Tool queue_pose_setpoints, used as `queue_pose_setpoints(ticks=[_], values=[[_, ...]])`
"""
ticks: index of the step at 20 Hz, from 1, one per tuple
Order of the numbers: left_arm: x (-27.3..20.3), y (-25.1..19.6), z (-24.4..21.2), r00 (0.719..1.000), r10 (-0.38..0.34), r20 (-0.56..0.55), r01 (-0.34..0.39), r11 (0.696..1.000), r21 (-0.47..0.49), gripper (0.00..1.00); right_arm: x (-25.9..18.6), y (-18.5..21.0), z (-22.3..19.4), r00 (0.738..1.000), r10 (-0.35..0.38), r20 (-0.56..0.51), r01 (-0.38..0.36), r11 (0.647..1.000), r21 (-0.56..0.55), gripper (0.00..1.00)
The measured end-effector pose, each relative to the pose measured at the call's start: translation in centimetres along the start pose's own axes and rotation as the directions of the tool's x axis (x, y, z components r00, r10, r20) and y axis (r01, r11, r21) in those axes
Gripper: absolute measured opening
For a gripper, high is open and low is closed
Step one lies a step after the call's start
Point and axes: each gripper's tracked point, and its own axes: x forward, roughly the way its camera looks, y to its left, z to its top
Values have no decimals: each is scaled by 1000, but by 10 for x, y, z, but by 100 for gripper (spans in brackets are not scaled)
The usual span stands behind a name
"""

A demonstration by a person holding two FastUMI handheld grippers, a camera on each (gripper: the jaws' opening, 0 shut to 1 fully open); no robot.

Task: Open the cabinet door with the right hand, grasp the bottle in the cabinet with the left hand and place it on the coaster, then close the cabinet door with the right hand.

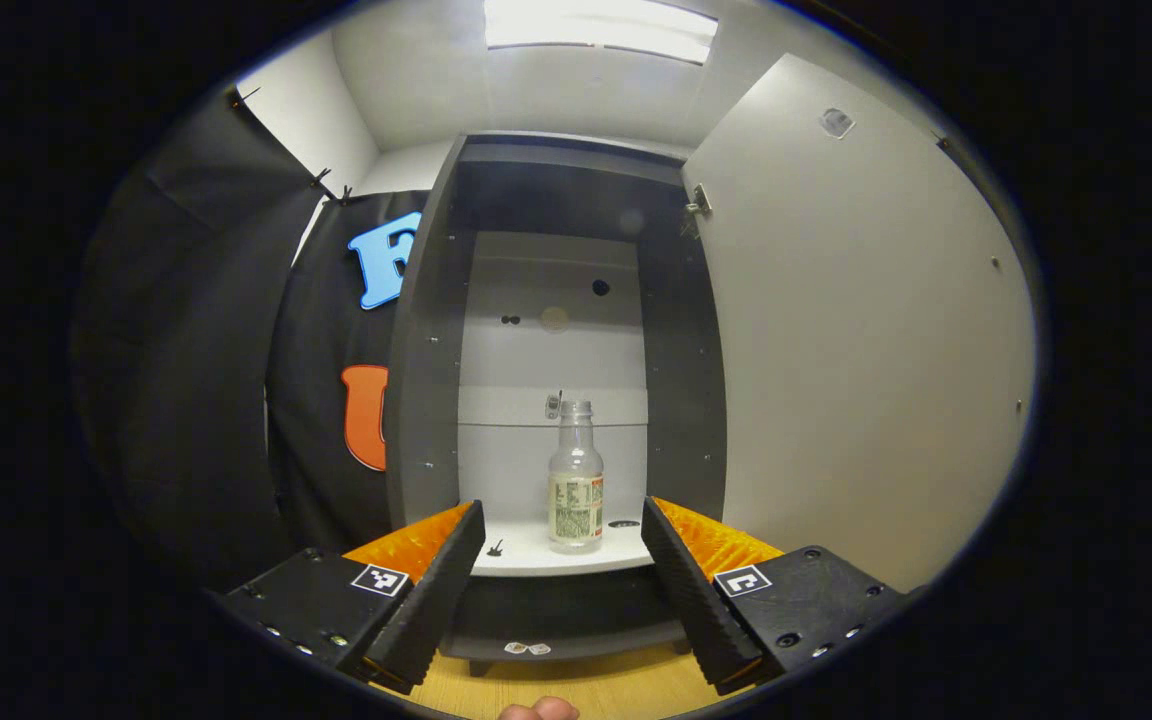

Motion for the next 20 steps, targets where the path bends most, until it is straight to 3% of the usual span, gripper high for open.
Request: queue_pose_setpoints(ticks=[3, 6, 11, 16, 20], values=[[46, 4, 11, 1000, 5, 31, -7, 999, 45, 95, 3, -1, -3, 1000, 0, -3, 0, 1000, -17, 86], [85, -5, 8, 1000, -23, 13, 23, 1000, 14, 95, 7, 4, -7, 1000, 18, -16, -19, 1000, -18, 86], [138, -1, 1, 1000, -30, 2, 30, 996, 82, 95, 14, 6, -10, 999, 19, -31, -21, 997, -69, 86], [168, 1, -14, 999, -26, -48, 29, 997, 72, 96, 18, -5, -16, 999, -12, -46, 10, 998, -55, 86], [172, -2, -10, 999, -40, -26, 42, 997, 62, 96, 18, -17, -20, 997, -48, -57, 47, 999, -22, 86]])
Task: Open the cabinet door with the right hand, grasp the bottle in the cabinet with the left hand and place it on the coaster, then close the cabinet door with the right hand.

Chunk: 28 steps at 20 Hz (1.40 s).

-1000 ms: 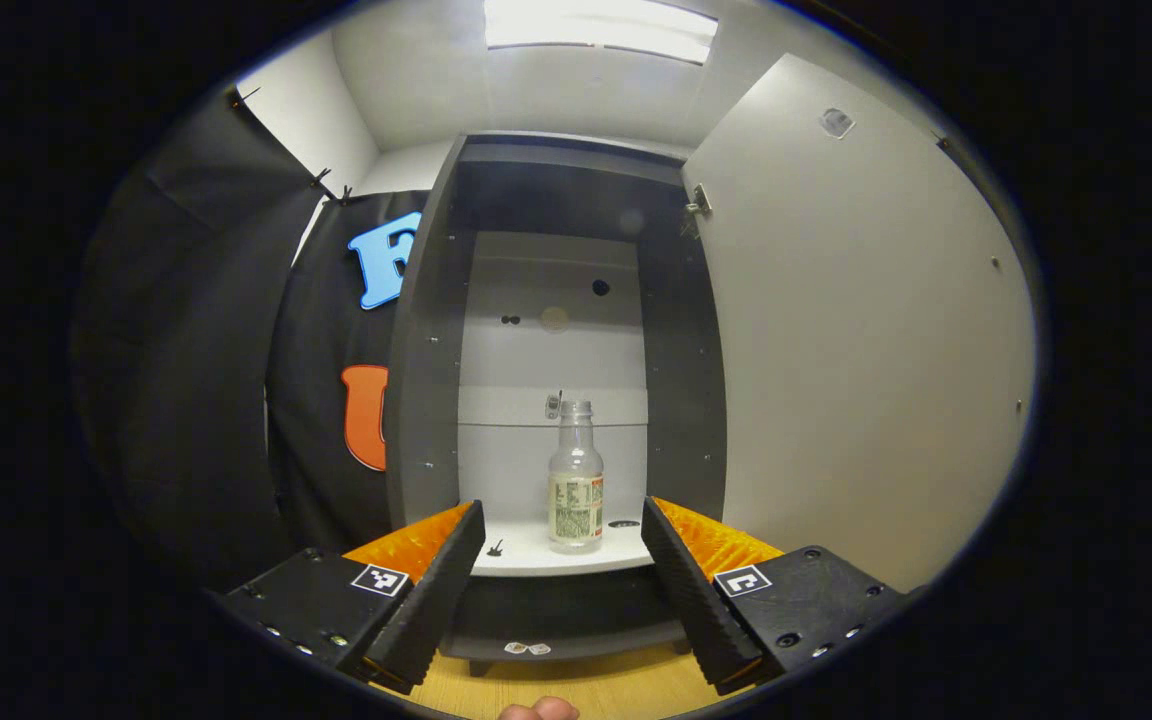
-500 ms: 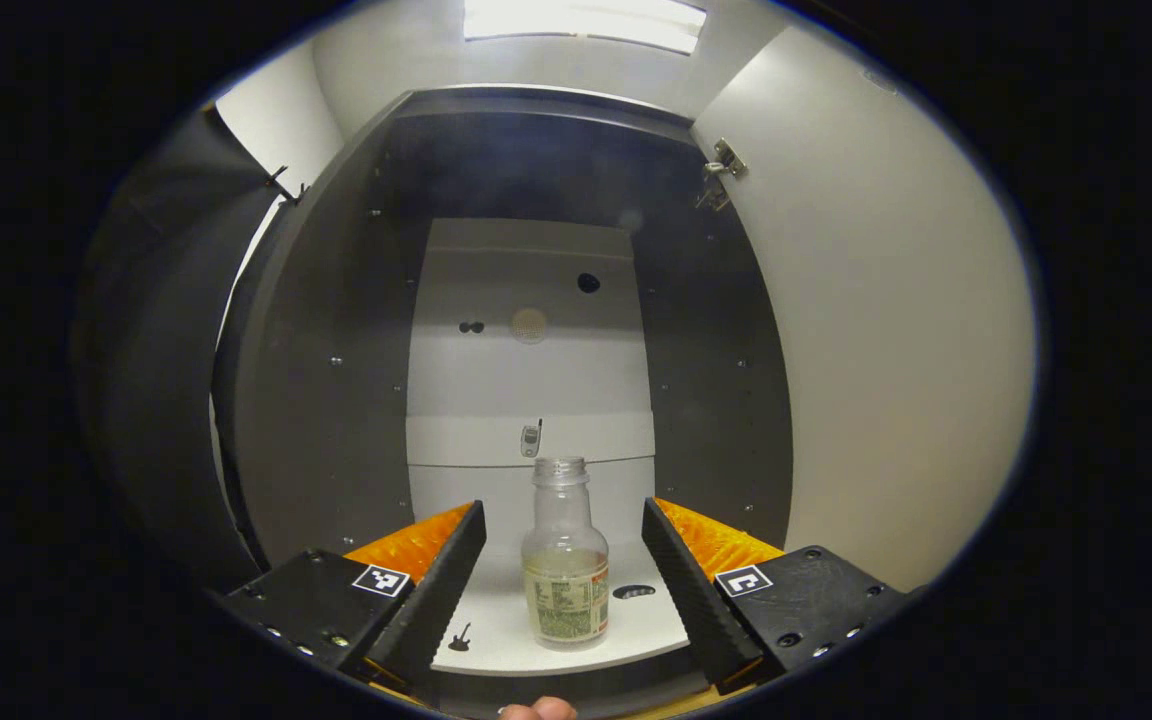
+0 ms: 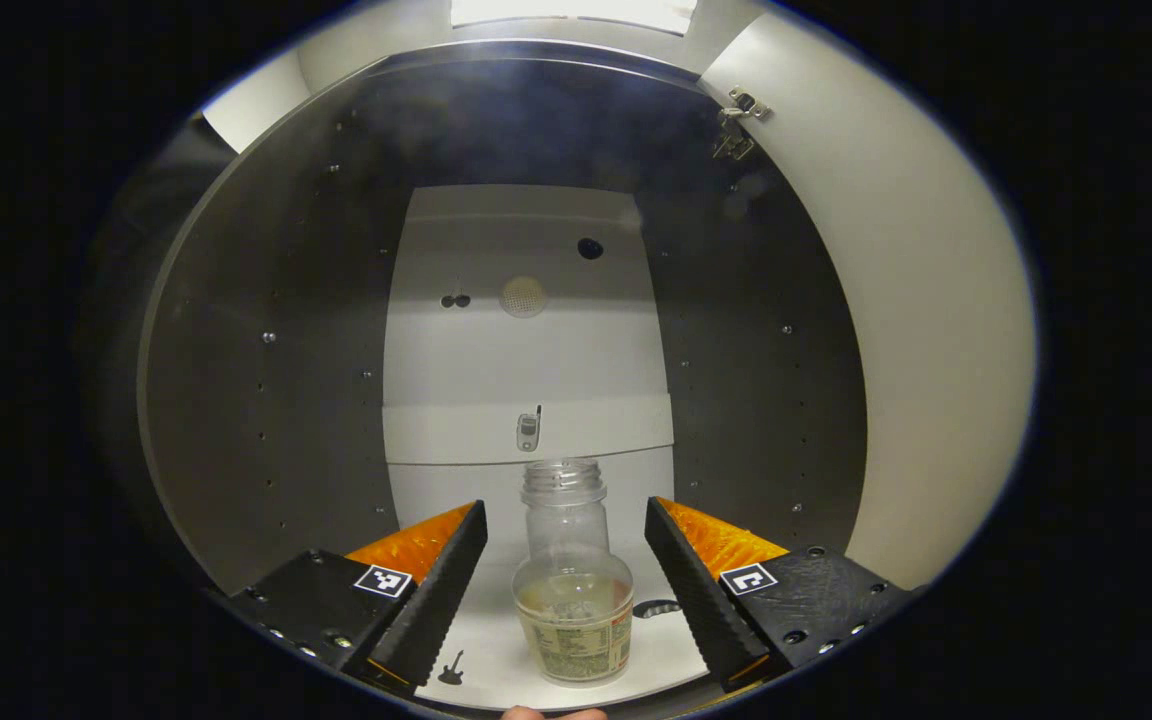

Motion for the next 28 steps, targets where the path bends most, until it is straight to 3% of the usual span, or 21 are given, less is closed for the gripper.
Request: queue_pose_setpoints(ticks=[4, 6, 7, 8, 9, 10, 11, 12, 13, 14, 24, 28], values=[[7, 1, -4, 1000, -1, -16, 1, 1000, -4, 81, 0, -11, 2, 1000, -25, 5, 24, 999, 45, 86], [12, 4, -2, 1000, 11, -13, -11, 1000, 2, 67, -1, -16, 2, 999, -40, 7, 39, 998, 54, 86], [15, 4, -2, 1000, 15, -18, -15, 1000, -2, 53, -2, -17, 1, 999, -43, 6, 43, 997, 60, 86], [11, 4, -2, 1000, 11, -24, -11, 1000, -9, 57, -2, -17, 2, 999, -46, 5, 45, 997, 64, 86], [10, 4, -1, 1000, 11, -26, -12, 1000, -18, 47, -3, -18, 2, 999, -46, 5, 46, 997, 69, 86], [9, 5, 0, 1000, 10, -24, -10, 1000, -25, 55, -3, -18, 3, 999, -46, 6, 46, 996, 73, 86], [8, 4, 1, 1000, 4, -21, -5, 999, -35, 40, -4, -17, 2, 999, -45, 6, 44, 996, 75, 86], [6, 3, 3, 1000, -4, -19, 3, 999, -49, 51, -5, -17, 2, 999, -45, 6, 44, 996, 76, 86], [2, 3, 7, 1000, -5, -11, 4, 998, -57, 29, -5, -17, 1, 999, -46, 4, 45, 996, 74, 86], [-5, 6, 11, 1000, -2, -3, 2, 998, -55, 40, -6, -18, 0, 999, -49, -2, 49, 996, 71, 86], [-120, 41, 29, 998, 30, 48, -28, 999, -42, 40, -17, -5, -4, 1000, -13, -22, 15, 997, 76, 86], [-172, 62, 12, 995, 88, 51, -87, 996, -11, 40, -24, 0, 4, 1000, 4, -10, -3, 997, 80, 86]])
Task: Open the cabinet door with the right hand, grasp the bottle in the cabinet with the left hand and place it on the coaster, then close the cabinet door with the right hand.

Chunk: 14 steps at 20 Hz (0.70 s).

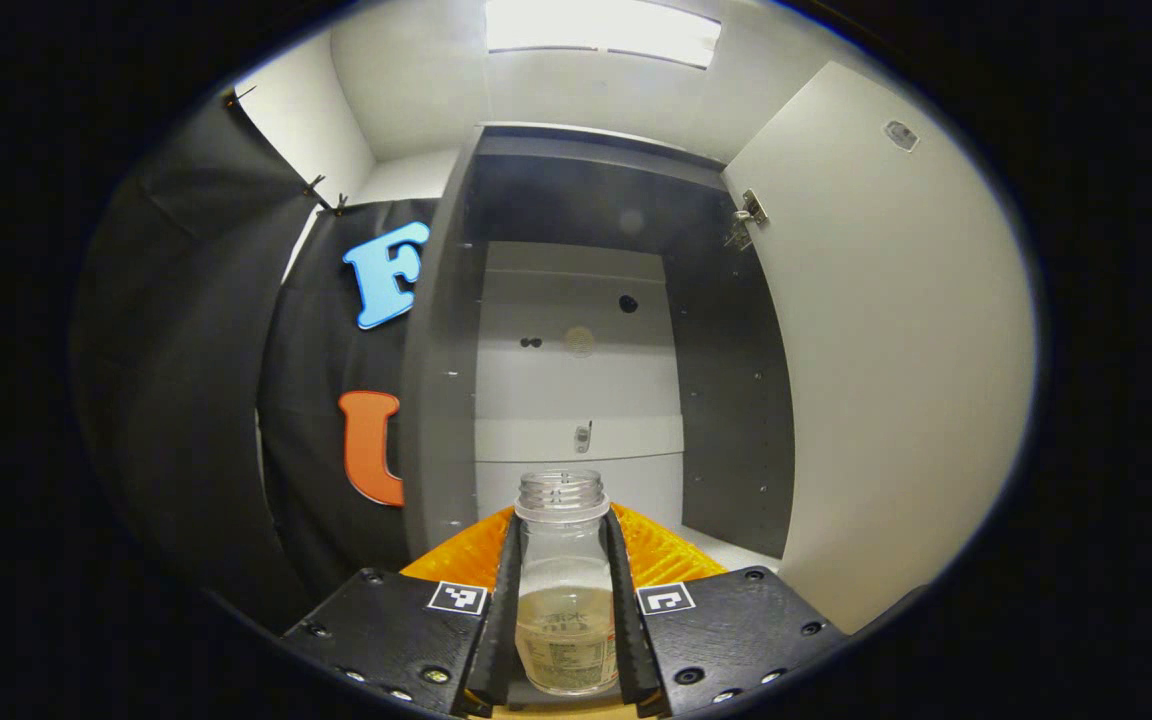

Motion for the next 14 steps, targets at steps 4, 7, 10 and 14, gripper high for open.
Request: queue_pose_setpoints(ticks=[4, 7, 10, 14], values=[[-46, 15, -42, 997, 73, -38, -73, 997, 5, 40, -9, 3, 18, 999, 11, 34, -11, 1000, 4, 86], [-72, 29, -80, 989, 131, -72, -128, 991, 40, 40, -16, 4, 34, 998, 8, 66, -8, 1000, 1, 86], [-105, 44, -125, 975, 199, -100, -196, 980, 45, 40, -20, 2, 45, 997, -9, 76, 9, 1000, -1, 86], [-138, 82, -187, 931, 344, -122, -324, 933, 157, 40, -28, 4, 61, 996, -22, 85, 23, 1000, -10, 86]])
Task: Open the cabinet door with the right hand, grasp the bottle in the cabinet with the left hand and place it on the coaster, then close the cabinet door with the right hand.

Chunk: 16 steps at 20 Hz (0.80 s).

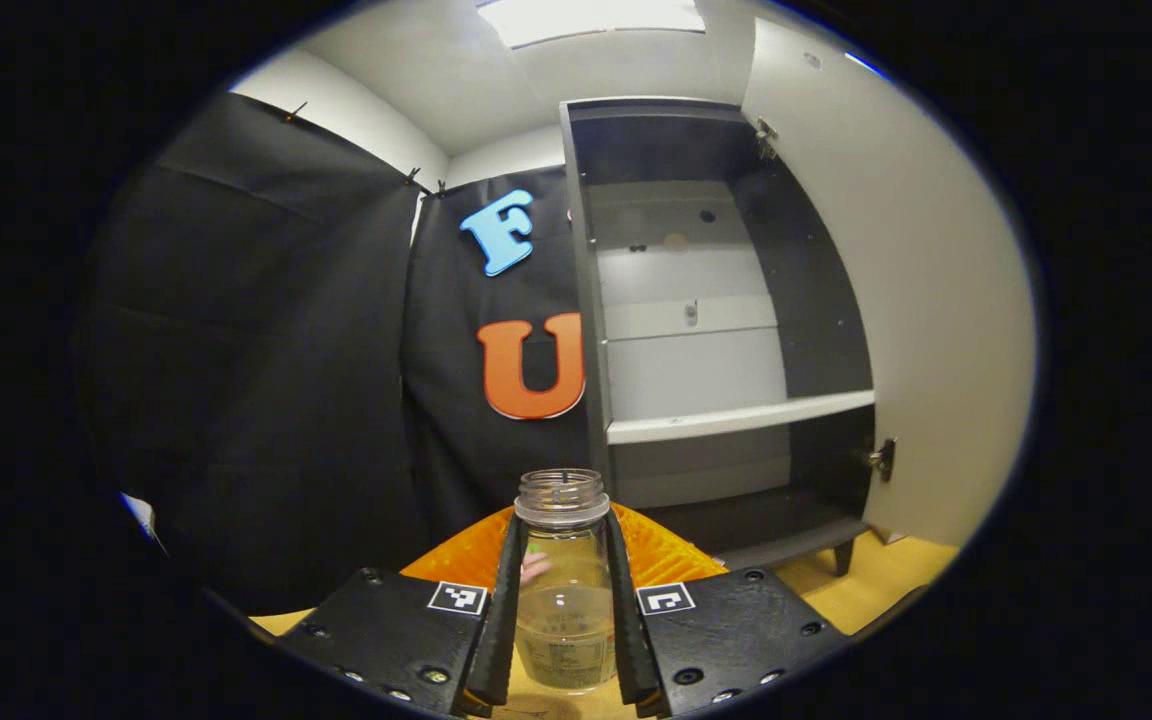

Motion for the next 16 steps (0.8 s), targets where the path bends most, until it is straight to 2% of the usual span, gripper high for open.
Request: queue_pose_setpoints(ticks=[2, 4, 7, 11, 15, 16], values=[[-2, 8, -33, 999, 42, -31, -42, 999, 12, 40, -1, 3, 7, 1000, -5, 2, 5, 1000, -6, 86], [-5, 21, -57, 996, 80, -49, -81, 997, -19, 40, -4, 3, 13, 1000, -23, 4, 23, 999, -31, 86], [-9, 32, -71, 991, 130, -38, -132, 989, -60, 40, -4, 8, 13, 999, -40, -9, 40, 997, -71, 86], [-8, 33, -95, 988, 142, -65, -145, 989, -38, 40, -1, 16, 12, 999, -35, -24, 33, 996, -78, 86], [-11, 32, -94, 988, 150, -35, -151, 988, -36, 40, 1, 13, 15, 998, -51, -23, 49, 996, -71, 86], [-11, 31, -95, 990, 137, -39, -138, 989, -44, 52, 1, 12, 15, 998, -53, -23, 52, 996, -71, 86]])
